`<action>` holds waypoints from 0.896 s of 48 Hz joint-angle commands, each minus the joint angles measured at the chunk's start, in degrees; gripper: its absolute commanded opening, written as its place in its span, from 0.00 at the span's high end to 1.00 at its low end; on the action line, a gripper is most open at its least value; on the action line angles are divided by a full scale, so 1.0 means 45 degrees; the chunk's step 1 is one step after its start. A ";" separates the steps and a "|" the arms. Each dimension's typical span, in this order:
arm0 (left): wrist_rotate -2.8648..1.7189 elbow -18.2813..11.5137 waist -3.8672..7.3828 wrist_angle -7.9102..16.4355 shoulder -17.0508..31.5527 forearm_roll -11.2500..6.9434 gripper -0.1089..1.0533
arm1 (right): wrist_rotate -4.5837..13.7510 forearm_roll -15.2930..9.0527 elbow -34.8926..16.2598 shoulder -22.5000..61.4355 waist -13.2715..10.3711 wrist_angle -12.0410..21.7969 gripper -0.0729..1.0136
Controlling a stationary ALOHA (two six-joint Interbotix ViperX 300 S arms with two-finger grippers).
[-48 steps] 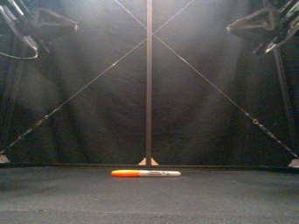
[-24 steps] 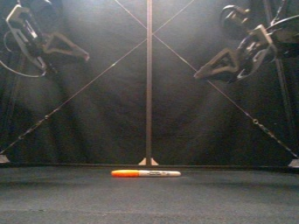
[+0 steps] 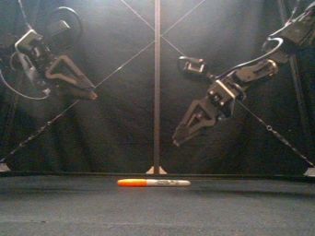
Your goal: Uncap the pen
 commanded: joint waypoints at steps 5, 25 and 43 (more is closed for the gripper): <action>0.0020 -0.0332 0.0000 -0.0137 0.0527 0.0000 0.25 | -0.0020 0.0059 -0.1133 0.0645 -0.0273 0.1367 0.13; 0.0078 -0.0957 0.0293 0.0020 0.1816 0.0000 0.24 | -0.0039 0.0020 -0.1055 0.1328 -0.0742 0.1602 0.28; 0.0156 -0.2441 0.1445 0.1934 0.3242 0.0410 0.14 | 0.0078 0.0137 -0.1133 0.0215 -0.0547 0.1621 0.48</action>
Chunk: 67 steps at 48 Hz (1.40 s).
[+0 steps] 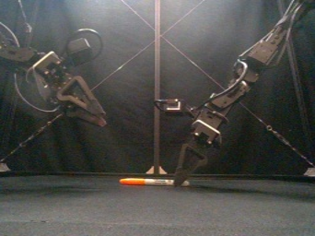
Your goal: Uncap the pen
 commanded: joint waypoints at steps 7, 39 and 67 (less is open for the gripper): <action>0.0020 -0.1250 0.0449 0.1172 0.0605 0.0996 0.12 | 0.0000 0.0039 -0.0234 -0.1387 0.0488 -0.0020 0.48; 0.0020 -0.2031 0.0430 0.1660 0.2363 0.1641 0.13 | 0.0020 0.0234 -0.0391 -0.1641 0.1230 -0.0020 0.48; 0.0059 -0.2695 0.0430 0.1660 0.3281 0.2109 0.33 | 0.0020 0.0273 -0.0488 -0.1719 0.1328 -0.0020 0.48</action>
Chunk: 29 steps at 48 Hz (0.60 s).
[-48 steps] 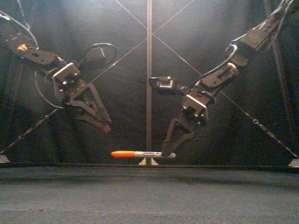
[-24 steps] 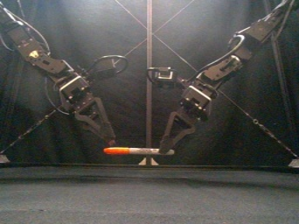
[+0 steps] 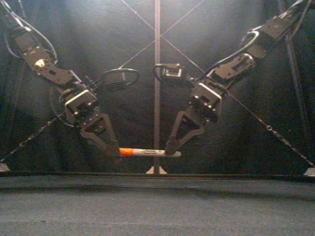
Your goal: Uncap the pen
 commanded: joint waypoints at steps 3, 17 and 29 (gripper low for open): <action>0.0000 -0.0469 0.0020 -0.0039 0.0078 0.0469 0.41 | 0.0000 0.0059 -0.0254 -0.0508 0.0000 -0.0059 0.48; 0.0000 0.0000 0.0098 0.0254 -0.0039 0.0625 0.58 | -0.0039 0.0059 0.0273 -0.0586 -0.0078 -0.0156 0.48; 0.0000 0.1289 0.0371 0.0449 -0.1113 0.0645 0.58 | -0.0020 0.0234 0.1328 -0.0937 -0.0117 -0.0977 0.48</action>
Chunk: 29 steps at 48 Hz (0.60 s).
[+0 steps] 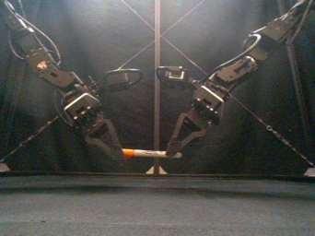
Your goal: Uncap the pen
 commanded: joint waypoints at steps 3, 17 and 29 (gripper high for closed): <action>-0.0039 0.1113 0.0410 0.0215 -0.1172 0.0000 0.58 | 0.0039 0.0234 0.0859 -0.0703 -0.0117 -0.0430 0.48; -0.0059 0.2168 0.0430 0.0215 -0.2852 -0.0020 0.58 | 0.0039 0.0391 0.2344 -0.1875 -0.0195 -0.1563 0.48; -0.0059 0.2383 0.0410 0.0234 -0.3164 -0.0039 0.58 | 0.0039 0.0664 0.3340 -0.2871 -0.0195 -0.2402 0.48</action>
